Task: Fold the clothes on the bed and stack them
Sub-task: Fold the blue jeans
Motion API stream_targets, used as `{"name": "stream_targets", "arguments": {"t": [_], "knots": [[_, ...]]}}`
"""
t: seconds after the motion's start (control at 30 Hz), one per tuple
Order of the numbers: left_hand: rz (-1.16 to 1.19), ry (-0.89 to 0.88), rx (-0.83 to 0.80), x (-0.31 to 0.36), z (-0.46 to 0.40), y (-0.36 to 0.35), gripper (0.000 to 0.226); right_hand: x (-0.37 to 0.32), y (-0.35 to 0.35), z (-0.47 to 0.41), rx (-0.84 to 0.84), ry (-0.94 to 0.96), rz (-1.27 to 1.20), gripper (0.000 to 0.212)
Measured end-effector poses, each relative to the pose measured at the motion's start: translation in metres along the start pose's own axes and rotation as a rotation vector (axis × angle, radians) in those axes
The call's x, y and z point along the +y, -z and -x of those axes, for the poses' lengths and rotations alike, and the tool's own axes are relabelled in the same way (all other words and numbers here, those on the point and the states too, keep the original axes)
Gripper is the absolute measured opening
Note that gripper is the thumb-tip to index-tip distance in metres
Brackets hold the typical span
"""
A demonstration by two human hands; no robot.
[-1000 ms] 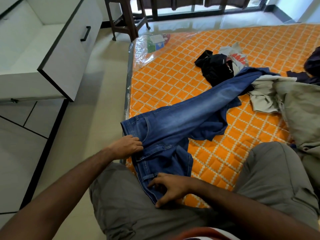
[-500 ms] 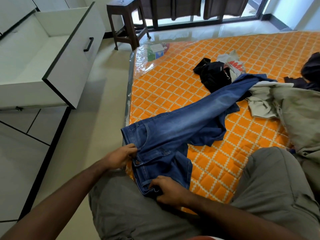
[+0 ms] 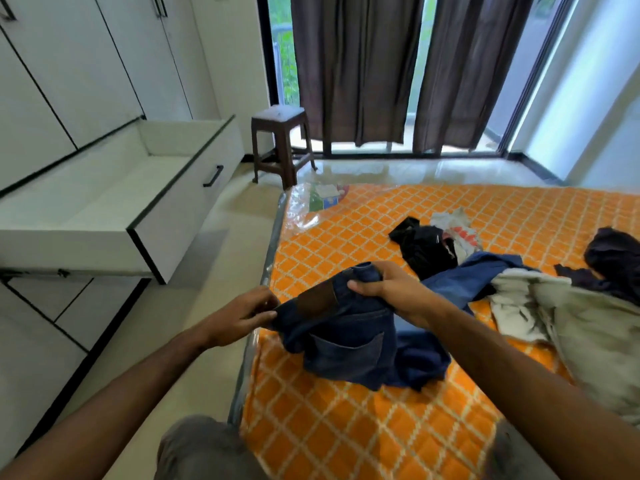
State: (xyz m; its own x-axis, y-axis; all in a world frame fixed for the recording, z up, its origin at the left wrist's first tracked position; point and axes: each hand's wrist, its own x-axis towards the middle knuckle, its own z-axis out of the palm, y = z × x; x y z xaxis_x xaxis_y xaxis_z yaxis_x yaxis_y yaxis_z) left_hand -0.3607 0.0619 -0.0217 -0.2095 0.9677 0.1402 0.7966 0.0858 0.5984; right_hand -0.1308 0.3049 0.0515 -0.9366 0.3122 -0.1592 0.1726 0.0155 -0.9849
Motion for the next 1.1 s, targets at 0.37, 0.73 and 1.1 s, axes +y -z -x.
{"name": "stream_targets", "arguments": {"t": [0.37,0.73,1.1], "knots": [[-0.107,-0.172,0.203,0.055,-0.08,0.064,0.03,-0.097,0.063,0.018,-0.141,0.146,-0.085,0.026],[-0.341,-0.241,0.462,0.133,-0.15,0.123,0.047,-0.23,0.103,-0.005,0.359,0.568,0.359,0.018],[0.329,0.087,0.585,0.225,-0.206,0.169,0.015,-0.367,0.099,-0.008,0.716,0.927,1.125,0.008]]}}
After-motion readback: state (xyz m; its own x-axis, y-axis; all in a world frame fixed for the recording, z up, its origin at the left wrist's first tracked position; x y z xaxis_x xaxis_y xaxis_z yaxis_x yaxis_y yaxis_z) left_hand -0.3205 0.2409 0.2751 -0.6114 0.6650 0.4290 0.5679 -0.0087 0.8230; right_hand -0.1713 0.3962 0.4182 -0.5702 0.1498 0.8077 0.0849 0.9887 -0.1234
